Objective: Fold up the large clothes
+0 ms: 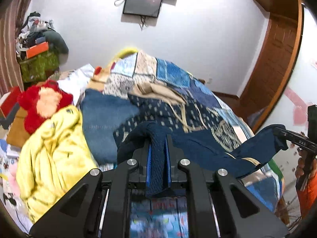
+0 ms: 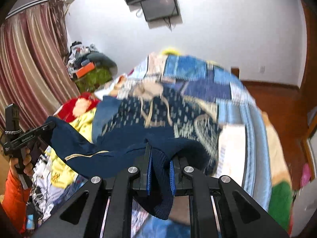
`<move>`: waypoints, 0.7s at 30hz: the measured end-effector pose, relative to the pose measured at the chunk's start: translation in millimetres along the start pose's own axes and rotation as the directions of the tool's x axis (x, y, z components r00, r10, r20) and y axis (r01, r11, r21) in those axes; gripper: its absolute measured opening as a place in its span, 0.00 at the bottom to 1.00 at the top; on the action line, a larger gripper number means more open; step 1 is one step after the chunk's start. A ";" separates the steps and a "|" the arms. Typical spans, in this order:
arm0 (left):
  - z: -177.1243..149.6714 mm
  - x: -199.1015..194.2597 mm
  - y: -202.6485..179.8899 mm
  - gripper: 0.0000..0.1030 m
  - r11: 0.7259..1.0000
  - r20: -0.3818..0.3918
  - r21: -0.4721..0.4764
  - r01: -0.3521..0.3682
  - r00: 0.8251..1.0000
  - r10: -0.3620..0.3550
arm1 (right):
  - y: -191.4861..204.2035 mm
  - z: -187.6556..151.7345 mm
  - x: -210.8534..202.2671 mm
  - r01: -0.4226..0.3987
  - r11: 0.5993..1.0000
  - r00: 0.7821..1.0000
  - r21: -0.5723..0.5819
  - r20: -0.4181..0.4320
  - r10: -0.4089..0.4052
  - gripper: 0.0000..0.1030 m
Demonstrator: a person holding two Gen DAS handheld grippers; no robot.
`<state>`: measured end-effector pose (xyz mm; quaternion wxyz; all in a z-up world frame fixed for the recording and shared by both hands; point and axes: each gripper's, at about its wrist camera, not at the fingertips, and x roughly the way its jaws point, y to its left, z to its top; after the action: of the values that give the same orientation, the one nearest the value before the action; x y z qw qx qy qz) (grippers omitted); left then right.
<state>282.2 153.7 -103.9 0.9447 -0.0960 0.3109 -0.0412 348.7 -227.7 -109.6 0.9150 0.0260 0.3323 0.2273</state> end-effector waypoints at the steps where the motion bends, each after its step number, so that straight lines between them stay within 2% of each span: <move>1: 6.2 6.9 0.6 0.11 1.000 0.004 -0.002 -0.006 1.000 0.006 | -0.8 6.1 3.9 0.006 1.000 1.000 -0.006 0.007 -0.006 0.11; 7: 32.4 62.4 12.7 0.11 0.998 -0.023 -0.028 -0.062 0.998 0.062 | -17.4 43.9 60.1 0.018 0.999 1.000 0.036 -0.014 -0.018 0.11; 11: 36.5 117.8 29.3 0.11 0.992 -0.084 -0.088 -0.089 0.993 0.082 | -34.8 60.4 111.4 0.071 0.996 0.997 0.058 -0.040 -0.068 0.11; 16: 33.5 183.7 55.0 0.11 0.980 -0.167 -0.123 -0.159 0.976 0.138 | -65.7 60.4 182.0 0.144 0.986 0.983 0.080 -0.125 -0.133 0.11; 21: 27.5 236.2 81.9 0.11 0.964 -0.241 -0.190 -0.188 0.961 0.140 | -97.4 53.4 236.8 0.176 0.978 0.968 0.109 -0.202 -0.152 0.11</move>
<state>489.7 205.5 -236.0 0.8880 -0.1642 0.4253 0.0602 580.6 -206.8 -228.6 0.8907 0.0338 0.4340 0.1310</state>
